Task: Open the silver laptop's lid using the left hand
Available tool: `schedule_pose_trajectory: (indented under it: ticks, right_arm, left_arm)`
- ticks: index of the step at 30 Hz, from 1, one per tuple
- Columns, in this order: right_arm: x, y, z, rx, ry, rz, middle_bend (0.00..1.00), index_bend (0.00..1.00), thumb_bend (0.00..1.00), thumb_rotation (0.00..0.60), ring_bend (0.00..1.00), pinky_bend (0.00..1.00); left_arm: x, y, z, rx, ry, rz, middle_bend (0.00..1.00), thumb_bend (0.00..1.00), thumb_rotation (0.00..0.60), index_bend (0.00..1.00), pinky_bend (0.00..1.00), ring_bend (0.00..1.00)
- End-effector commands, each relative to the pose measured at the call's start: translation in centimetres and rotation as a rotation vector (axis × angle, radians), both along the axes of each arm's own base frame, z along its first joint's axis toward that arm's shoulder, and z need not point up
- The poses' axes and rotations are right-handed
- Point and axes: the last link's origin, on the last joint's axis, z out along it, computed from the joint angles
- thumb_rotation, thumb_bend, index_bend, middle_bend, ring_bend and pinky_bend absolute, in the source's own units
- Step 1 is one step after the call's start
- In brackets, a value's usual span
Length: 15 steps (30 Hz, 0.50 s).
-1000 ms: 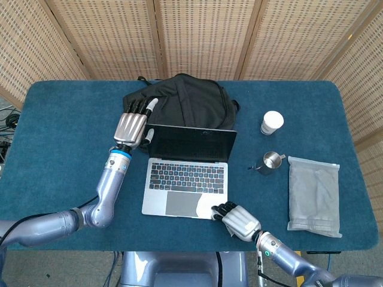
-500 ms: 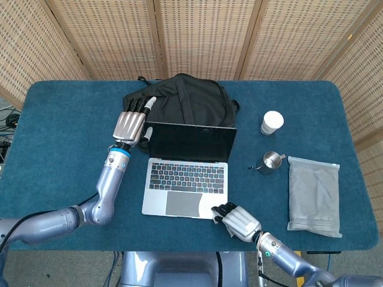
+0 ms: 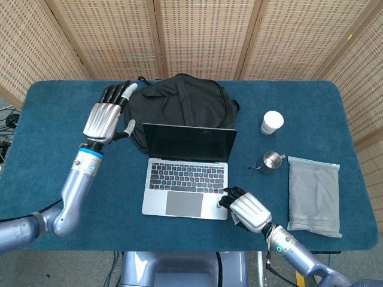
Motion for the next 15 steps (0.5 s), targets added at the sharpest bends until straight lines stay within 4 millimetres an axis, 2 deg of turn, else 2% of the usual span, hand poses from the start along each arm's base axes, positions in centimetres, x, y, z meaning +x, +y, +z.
schedule_pose_trajectory:
  ticks: [1,4,8,10,12,15]
  right_arm:
    - [-1.1,-0.6,3.4,-0.11,-0.058,-0.036,0.33,0.32,1.0,0.6,0.15,0.17]
    - [-3.2,-0.8,5.5,-0.197,-0.087,-0.09,0.33,0.33,1.0,0.6,0.15,0.18]
    - [-7.5,-0.7,8.8,-0.373,-0.143,-0.18,0.32,0.33,1.0,0.6,0.15,0.18]
    - [-9.1,-0.4,10.0,-0.465,-0.155,-0.202,0.26,0.33,0.97,0.6,0.13,0.18]
    - [-10.5,0.4,11.1,-0.565,-0.178,-0.23,0.19,0.3,0.77,0.6,0.06,0.16]
    - [-11.3,1.6,12.3,-0.662,-0.209,-0.251,0.05,0.19,0.25,0.6,0.0,0.08]
  left_arm:
    - [-1.4,-1.6,3.8,0.065,-0.043,-0.022,0.0,0.41,0.6,0.0,0.0,0.0]
    - [-3.2,-3.0,5.7,0.113,-0.061,-0.042,0.0,0.36,0.6,0.0,0.0,0.0]
    - [-8.1,-6.6,7.9,0.173,-0.078,-0.02,0.0,0.1,0.6,0.0,0.0,0.0]
    - [-10.6,-8.6,8.2,0.192,-0.088,0.019,0.0,0.01,0.6,0.0,0.0,0.0]
    - [-13.4,-11.1,7.9,0.193,-0.089,0.083,0.0,0.0,0.6,0.0,0.0,0.0]
    - [-16.6,-14.2,7.2,0.166,-0.078,0.184,0.0,0.0,0.6,0.0,0.0,0.0]
